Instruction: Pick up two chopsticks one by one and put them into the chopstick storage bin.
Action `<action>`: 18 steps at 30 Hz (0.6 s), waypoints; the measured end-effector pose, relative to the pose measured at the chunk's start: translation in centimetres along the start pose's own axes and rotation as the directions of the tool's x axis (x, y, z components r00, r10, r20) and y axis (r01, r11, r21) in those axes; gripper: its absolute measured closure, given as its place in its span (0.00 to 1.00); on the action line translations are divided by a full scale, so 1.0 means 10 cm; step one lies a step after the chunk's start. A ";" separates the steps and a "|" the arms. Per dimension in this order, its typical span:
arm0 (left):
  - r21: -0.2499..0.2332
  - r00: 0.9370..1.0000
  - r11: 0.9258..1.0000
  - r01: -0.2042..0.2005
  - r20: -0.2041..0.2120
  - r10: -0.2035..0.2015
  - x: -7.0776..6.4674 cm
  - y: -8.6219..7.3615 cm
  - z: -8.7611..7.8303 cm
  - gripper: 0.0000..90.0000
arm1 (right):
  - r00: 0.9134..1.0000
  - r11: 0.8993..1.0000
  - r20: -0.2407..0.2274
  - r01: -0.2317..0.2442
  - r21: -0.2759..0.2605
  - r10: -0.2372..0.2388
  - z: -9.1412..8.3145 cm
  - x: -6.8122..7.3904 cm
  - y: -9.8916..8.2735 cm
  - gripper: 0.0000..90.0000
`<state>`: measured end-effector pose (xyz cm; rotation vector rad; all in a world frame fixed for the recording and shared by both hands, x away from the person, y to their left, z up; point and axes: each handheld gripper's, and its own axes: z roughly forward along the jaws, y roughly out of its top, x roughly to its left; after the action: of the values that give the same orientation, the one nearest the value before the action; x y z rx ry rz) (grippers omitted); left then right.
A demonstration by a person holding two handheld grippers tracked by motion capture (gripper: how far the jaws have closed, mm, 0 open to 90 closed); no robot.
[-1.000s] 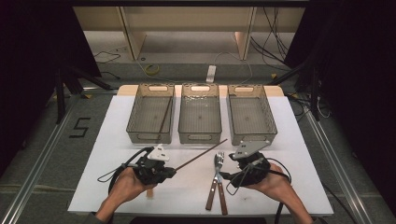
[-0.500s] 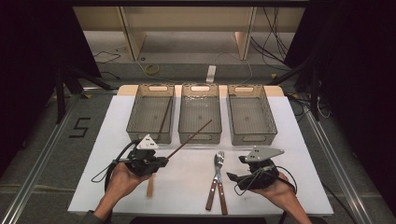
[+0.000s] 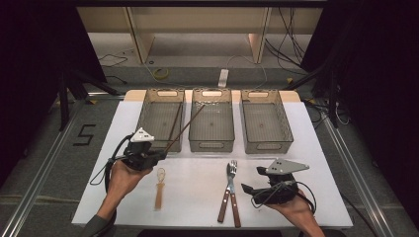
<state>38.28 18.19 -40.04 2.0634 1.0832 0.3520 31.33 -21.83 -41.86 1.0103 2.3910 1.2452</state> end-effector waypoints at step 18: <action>-0.020 0.992 0.994 0.104 -0.070 -0.105 0.40 0.19 0.15 0.93 | 0.998 0.997 0.007 -0.060 -0.053 0.060 -0.06 -0.10 -0.12 0.23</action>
<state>42.61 20.00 -40.03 1.9843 1.2221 0.3830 31.17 -23.41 -42.55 1.0770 2.3242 1.3147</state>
